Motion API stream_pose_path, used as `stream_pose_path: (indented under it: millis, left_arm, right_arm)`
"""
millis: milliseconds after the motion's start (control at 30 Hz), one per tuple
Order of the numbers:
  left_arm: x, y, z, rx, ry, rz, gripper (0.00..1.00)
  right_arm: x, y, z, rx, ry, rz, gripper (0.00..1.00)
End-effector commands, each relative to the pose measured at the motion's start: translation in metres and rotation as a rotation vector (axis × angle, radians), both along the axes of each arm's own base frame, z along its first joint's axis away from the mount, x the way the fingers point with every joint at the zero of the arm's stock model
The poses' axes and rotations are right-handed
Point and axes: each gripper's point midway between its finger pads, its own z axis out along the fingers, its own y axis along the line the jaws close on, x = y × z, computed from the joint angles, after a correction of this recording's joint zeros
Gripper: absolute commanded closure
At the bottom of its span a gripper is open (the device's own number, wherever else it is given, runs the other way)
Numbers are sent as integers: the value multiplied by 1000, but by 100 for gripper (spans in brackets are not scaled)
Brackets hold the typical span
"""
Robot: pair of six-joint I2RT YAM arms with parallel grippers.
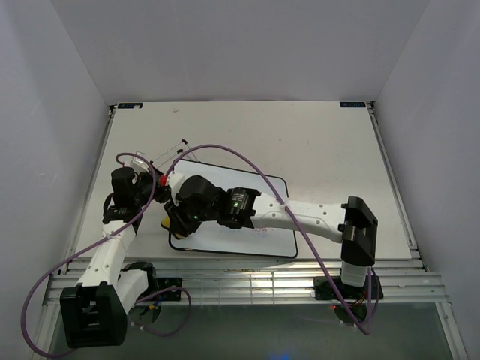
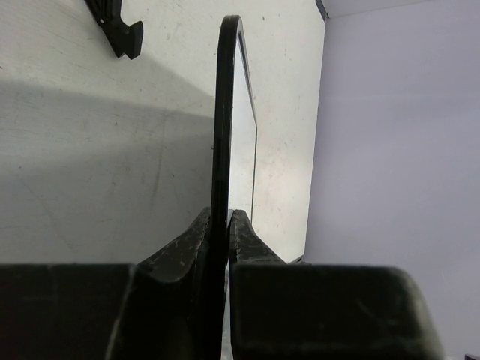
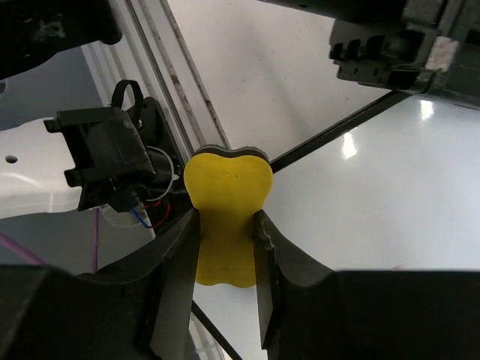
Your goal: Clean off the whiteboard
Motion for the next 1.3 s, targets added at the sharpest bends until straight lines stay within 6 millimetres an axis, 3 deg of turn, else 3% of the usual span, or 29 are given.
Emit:
stream_pose_path:
  millis: [0,100,133,200,267,300,333,367,467,567,633,667,800,967,1100,1200,1233,1267]
  left_arm:
    - [3,-2,17,2,-38,11,100]
    - [3,-1,18,4,-38,10,100]
    - [3,-2,19,1,-41,8,100]
    - [3,-2,19,2,-40,7,100]
    - [4,-2,20,5,-46,8,100]
    - [4,-2,20,5,-42,8,100]
    - [4,-2,20,6,-41,7,100]
    - [4,-1,21,11,-45,7,100]
    - [5,0,19,17,-39,14,100]
    - [6,2,16,19,-28,28,100]
    - [6,2,13,17,-16,36,100]
    - [8,3,12,20,-13,41,100]
    - [8,4,10,18,-6,46,100]
    - [8,4,10,15,1,47,100]
    - [9,8,6,29,25,75,100]
    - [10,14,1,55,44,106,100]
    - [11,17,-1,66,50,123,100]
    - [11,18,-1,71,52,126,100]
  right_arm:
    - [23,-50,-81,-272,41,-103,76]
    - [49,-83,-91,-322,51,-221,76]
    - [51,-101,-109,-369,70,-247,76]
    - [70,-126,-116,-390,88,-314,76]
    - [79,-159,-139,-451,118,-367,76]
    - [81,-168,-140,-447,119,-383,76]
    - [77,-187,-157,-490,136,-396,76]
    - [79,-197,-161,-489,155,-413,76]
    - [71,-213,-166,-477,178,-413,76]
    - [53,-203,-159,-399,225,-352,76]
    - [40,-178,-138,-275,240,-283,76]
    - [23,-164,-129,-237,252,-217,76]
    - [-11,-120,-100,-154,223,-95,76]
    - [-40,-87,-84,-111,219,9,76]
    - [-34,-96,-91,-146,193,-26,76]
    - [-16,-129,-110,-206,194,-119,76]
    - [-2,-143,-118,-217,214,-177,76]
    - [-2,-168,-135,-253,233,-210,76]
